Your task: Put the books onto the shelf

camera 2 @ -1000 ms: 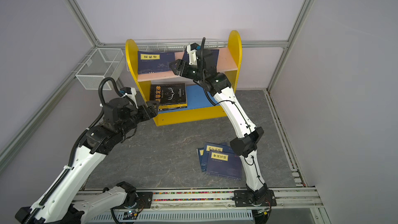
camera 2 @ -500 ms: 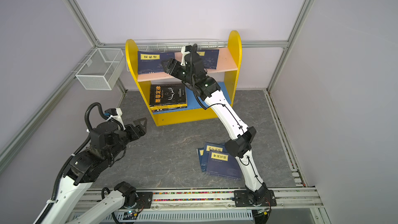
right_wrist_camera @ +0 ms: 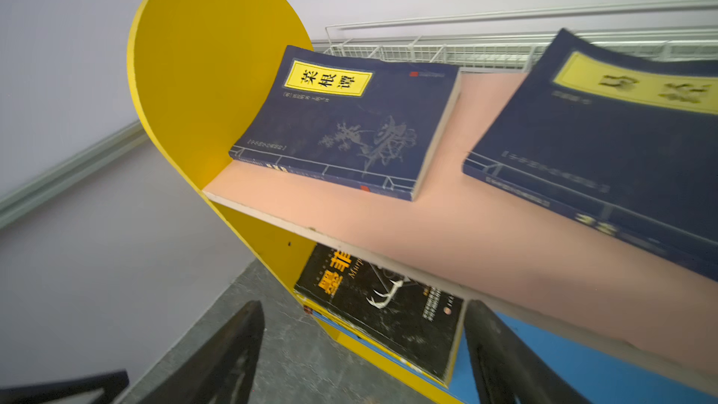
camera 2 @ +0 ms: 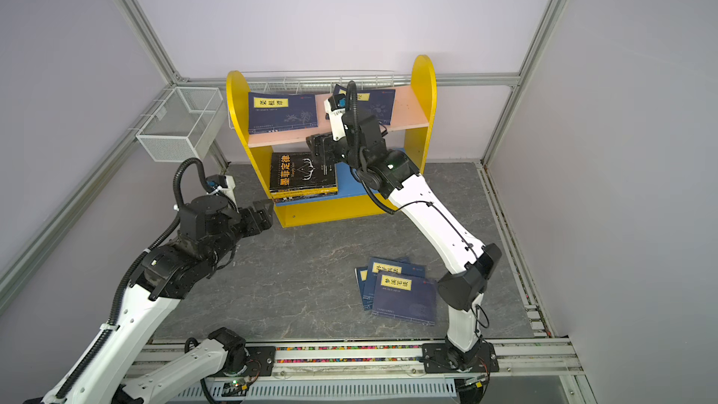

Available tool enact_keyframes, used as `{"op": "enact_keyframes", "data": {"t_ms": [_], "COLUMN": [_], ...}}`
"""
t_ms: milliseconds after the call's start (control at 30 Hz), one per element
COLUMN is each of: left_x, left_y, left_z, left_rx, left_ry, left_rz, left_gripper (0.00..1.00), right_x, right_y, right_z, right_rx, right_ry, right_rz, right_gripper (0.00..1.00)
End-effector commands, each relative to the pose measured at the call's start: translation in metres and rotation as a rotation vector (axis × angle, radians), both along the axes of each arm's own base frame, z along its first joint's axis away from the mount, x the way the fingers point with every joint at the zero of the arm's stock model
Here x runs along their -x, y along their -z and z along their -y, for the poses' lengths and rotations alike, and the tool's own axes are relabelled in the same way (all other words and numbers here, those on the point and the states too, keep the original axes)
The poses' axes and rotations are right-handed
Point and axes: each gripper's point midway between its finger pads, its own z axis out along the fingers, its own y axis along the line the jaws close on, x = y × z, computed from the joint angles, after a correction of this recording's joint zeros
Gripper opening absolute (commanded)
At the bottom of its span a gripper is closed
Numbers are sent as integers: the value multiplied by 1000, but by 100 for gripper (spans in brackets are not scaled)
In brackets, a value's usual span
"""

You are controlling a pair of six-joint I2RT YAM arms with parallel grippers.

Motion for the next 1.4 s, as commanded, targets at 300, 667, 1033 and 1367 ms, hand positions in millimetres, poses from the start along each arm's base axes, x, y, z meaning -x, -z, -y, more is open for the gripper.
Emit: {"op": "enact_keyframes", "data": {"t_ms": [300,667,1033,1367], "left_x": [-103,-206,-216,-210], "left_y": [-142,-131,-105,-71], "left_z": [66,69,13,-10], "left_rx": [-104,-71,-233,-410], "left_ry": [82,-144,-492,-698], "left_rz": [250,210,191,109], "left_gripper": [85,88,92,99], "right_x": [28,42,43,42], "right_y": [16,57,60,65], "right_z": [78,103,121,121], "right_rx": [42,58,86,79], "right_ry": [119,157,190,181], "right_rz": [1,-102,-97,-124], "right_gripper": [85,85,86,86]}}
